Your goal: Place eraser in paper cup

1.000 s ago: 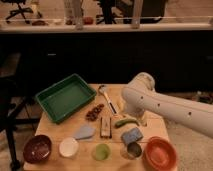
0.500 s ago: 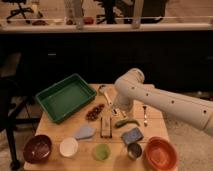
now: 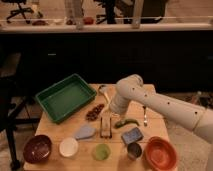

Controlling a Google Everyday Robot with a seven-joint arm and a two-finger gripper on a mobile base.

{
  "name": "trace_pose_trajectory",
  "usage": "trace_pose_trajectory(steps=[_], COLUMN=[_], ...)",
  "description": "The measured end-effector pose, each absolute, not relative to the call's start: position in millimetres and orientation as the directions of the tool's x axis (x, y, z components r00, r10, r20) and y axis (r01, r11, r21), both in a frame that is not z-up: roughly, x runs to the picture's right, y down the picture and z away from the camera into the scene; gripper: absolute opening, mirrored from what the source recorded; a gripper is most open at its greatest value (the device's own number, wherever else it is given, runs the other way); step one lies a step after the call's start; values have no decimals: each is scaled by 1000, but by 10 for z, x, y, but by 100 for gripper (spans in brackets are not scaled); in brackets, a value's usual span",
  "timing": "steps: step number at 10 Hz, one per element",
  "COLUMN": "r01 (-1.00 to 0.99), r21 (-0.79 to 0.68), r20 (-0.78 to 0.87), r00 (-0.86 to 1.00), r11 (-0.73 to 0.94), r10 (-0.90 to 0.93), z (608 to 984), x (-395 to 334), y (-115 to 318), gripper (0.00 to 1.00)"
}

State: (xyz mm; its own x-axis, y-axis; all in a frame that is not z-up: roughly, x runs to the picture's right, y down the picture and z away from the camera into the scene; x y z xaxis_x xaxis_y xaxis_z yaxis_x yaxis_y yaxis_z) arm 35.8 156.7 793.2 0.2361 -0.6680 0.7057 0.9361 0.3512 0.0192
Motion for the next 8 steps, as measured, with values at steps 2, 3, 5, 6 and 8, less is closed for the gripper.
trace_pose_trajectory(steps=[2, 3, 5, 6, 8], r01=[955, 961, 970, 972, 977], r21=[34, 46, 57, 61, 60], r20=[710, 712, 721, 722, 727], r00=[185, 159, 122, 114, 99], r11=[295, 271, 234, 226, 206], r10=[-680, -684, -682, -683, -679], z=[7978, 8018, 8122, 8158, 8261], x=[250, 189, 121, 101, 77], y=[1620, 1651, 1716, 1715, 1716], gripper=[80, 80, 80, 80, 80])
